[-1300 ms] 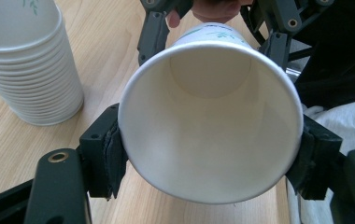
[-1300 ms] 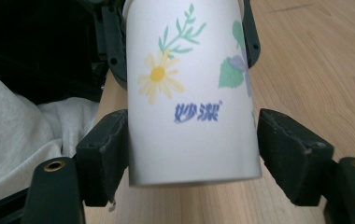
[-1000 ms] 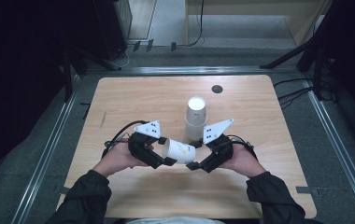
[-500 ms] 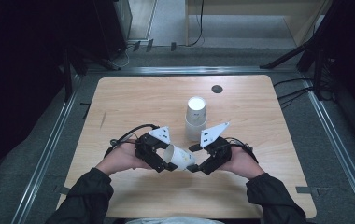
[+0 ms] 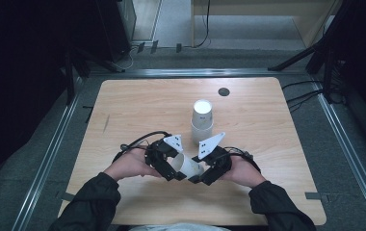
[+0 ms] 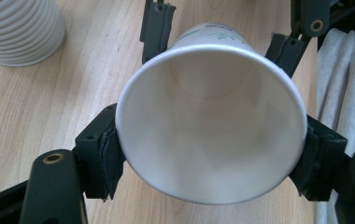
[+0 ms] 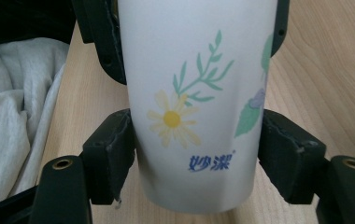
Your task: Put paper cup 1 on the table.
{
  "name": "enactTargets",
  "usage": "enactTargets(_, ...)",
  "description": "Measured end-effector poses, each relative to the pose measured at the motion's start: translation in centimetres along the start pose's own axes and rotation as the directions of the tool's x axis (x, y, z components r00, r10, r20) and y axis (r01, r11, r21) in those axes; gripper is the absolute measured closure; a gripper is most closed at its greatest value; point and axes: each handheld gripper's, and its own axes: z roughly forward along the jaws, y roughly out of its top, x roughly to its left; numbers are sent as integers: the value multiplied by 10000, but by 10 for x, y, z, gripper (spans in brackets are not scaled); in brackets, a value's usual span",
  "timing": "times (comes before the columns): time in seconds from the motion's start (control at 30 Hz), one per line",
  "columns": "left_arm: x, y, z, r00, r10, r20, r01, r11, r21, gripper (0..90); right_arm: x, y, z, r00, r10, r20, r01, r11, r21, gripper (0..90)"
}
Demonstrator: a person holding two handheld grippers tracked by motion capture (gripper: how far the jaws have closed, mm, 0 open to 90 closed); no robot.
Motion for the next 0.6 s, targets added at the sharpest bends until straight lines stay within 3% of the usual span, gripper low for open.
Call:
enactTargets(0.37,-1,0,-1,9999,136,-54,-137,9998,-148,215,1,1,2,9999,-136,-39,136,9999,51,341)
enactTargets(0.47,-2,0,-4,9994,210,-260,-219,9991,-365,124,0,2,-1,9999,-113,73,113,9999,2,341)
enactTargets(0.6,0,-2,-11,9992,54,-385,-87,9962,-863,101,-1,3,-5,9999,-61,140,64,9998,-191,341)
